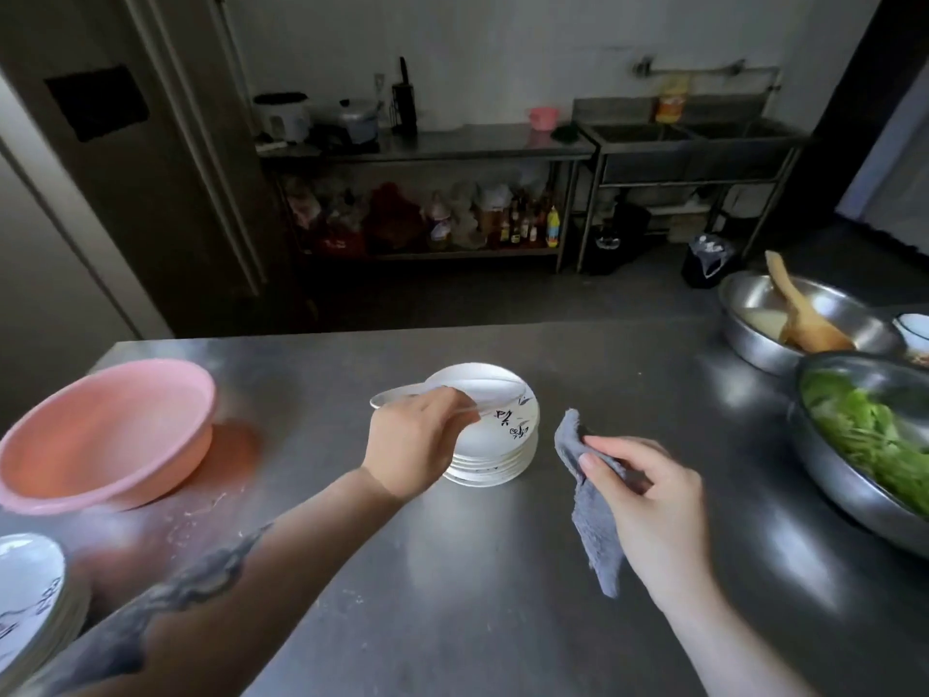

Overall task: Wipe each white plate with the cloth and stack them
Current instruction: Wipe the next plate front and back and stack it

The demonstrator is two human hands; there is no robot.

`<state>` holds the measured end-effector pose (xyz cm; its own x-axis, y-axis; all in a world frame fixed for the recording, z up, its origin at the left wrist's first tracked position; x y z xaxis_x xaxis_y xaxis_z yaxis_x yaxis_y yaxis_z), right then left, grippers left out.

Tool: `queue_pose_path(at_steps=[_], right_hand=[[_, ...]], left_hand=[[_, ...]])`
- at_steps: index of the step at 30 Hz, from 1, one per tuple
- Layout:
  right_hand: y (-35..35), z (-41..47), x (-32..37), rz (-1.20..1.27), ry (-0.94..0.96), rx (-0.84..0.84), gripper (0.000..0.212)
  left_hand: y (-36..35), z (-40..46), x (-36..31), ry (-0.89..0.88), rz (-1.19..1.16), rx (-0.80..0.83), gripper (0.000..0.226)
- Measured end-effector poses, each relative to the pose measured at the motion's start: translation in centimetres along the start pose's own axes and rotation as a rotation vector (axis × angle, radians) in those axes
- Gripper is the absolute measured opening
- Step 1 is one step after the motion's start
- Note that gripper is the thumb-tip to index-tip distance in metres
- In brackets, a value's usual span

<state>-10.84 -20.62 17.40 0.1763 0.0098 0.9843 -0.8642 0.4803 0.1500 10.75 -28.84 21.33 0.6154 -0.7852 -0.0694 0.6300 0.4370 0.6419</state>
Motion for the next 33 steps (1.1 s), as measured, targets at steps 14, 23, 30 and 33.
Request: queue_pose_path(at_steps=[14, 23, 30, 33], right_hand=[[1.9, 1.2, -4.6, -0.065, -0.097, -0.07, 0.025], [0.9, 1.6, -5.9, -0.062, -0.127, -0.058, 0.023], [0.5, 1.6, -6.7, -0.058, -0.166, -0.038, 0.023], [0.4, 1.5, -6.7, -0.068, -0.168, -0.035, 0.024]], left_hand=[[-9.0, -2.8, 1.0, -0.087, -0.057, 0.047, 0.025], [-12.8, -4.8, 3.8, 0.147, -0.307, 0.187, 0.02], [-14.5, -6.6, 4.7, 0.281, -0.357, 0.292, 0.013], [-14.6, -6.6, 4.5, 0.29, -0.355, 0.314, 0.011]])
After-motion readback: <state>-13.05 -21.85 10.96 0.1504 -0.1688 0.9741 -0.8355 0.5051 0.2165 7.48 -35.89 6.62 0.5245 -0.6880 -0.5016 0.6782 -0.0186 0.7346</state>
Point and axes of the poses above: each hand's wrist, its own z-axis towards the middle knuckle, its own y-axis out of the back of the hand, x = y × z, the point moved 10 cm from there along z, towards the middle knuckle, and after that the axes turned 12 degrees about -y, right-handed, at the moved point
